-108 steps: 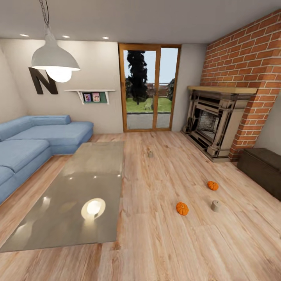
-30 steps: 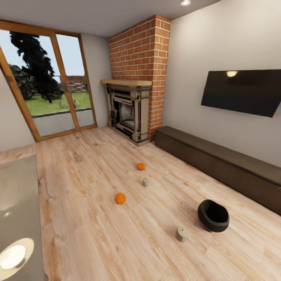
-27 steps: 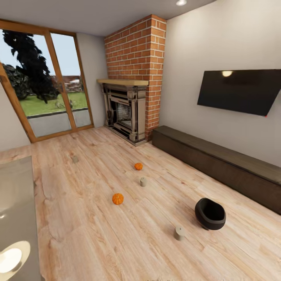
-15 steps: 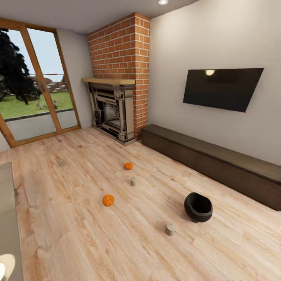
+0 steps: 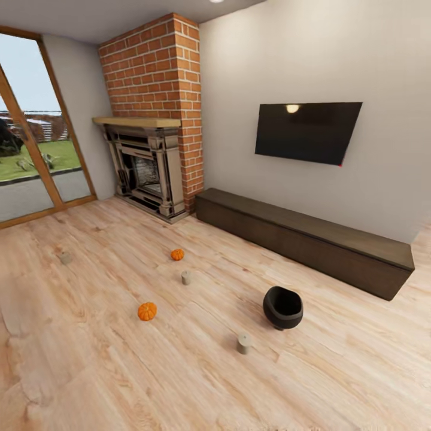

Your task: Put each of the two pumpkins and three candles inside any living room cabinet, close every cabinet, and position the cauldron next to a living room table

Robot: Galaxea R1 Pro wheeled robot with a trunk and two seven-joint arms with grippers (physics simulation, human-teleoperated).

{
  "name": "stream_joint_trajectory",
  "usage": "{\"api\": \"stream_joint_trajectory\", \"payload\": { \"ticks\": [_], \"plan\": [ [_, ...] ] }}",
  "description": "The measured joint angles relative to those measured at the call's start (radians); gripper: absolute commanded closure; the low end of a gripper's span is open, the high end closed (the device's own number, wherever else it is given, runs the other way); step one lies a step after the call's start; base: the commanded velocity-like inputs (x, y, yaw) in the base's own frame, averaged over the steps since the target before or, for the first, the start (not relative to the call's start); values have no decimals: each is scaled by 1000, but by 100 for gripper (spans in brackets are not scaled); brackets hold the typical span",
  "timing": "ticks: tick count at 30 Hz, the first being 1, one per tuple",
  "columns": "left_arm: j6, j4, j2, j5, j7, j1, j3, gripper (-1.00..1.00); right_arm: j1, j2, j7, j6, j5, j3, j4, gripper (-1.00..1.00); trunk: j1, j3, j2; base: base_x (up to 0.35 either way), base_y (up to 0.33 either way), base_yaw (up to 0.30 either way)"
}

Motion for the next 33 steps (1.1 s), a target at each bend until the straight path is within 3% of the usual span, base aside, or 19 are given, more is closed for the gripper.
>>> {"api": "stream_joint_trajectory", "payload": {
  "ticks": [19, 33],
  "plan": [
    [1, 0, 0, 2, 0, 0, 1, -100, 0, 0, 0, -1, 0, 0, 0, -100, 0, -17, 0, 0, 0, -250],
    [7, 2, -18, 1, -6, 0, -3, -100, 0, 0, 0, 0, 0, 0, 0, -100, 0, -31, 0, 11, 0, -243]
  ]
}}
